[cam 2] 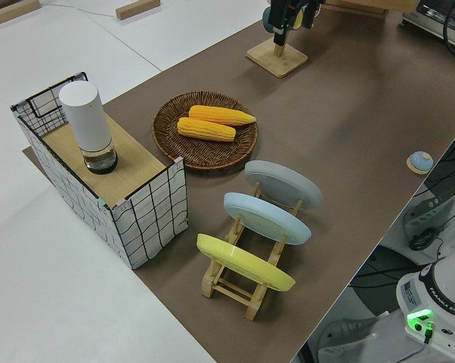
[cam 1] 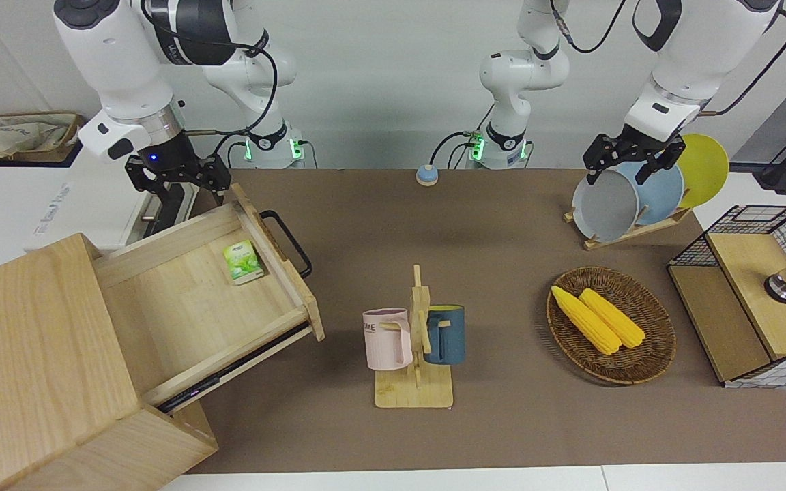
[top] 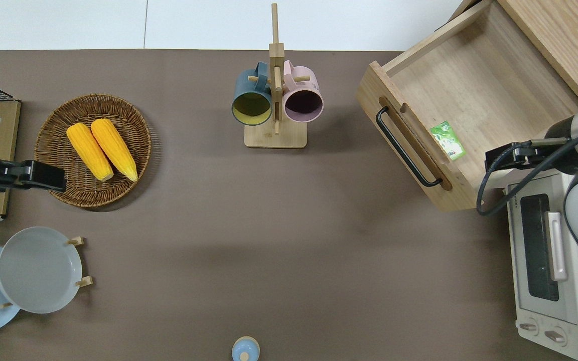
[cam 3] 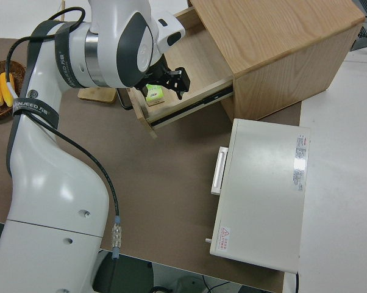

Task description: Slide drawer open with right arm

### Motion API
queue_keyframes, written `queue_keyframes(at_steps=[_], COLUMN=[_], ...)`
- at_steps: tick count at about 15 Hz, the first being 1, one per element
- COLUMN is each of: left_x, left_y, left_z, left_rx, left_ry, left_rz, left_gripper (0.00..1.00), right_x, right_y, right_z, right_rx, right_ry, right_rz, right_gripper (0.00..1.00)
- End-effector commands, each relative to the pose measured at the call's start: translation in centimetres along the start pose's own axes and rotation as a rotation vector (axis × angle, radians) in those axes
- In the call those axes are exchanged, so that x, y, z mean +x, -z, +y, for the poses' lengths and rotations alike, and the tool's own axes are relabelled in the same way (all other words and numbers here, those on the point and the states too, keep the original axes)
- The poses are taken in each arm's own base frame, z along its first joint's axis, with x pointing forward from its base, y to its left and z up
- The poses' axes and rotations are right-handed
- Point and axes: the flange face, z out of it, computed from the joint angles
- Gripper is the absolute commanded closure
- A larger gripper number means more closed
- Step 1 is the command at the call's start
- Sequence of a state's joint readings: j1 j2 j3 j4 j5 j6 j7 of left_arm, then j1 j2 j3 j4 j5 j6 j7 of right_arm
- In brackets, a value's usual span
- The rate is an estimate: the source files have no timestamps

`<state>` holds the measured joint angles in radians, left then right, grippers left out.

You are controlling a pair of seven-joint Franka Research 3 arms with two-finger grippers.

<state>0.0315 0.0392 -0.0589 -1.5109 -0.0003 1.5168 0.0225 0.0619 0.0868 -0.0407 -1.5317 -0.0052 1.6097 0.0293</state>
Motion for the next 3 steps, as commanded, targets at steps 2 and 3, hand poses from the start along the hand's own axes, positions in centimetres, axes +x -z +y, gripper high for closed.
queue_keyframes(at_steps=[2, 3], left_x=[0.15, 0.15], left_y=[0.34, 0.41], left_z=[-0.14, -0.14], left_rx=[0.016, 0.016], left_ry=[-0.010, -0.010], left_rz=[-0.007, -0.005], left_gripper=[0.01, 0.01], right_x=[-0.15, -0.16], right_y=[1.49, 1.48], right_z=[0.09, 0.09], right_rx=[0.017, 0.017], right_ry=[-0.005, -0.005], right_rz=[0.034, 0.033], right_gripper=[0.013, 0.013])
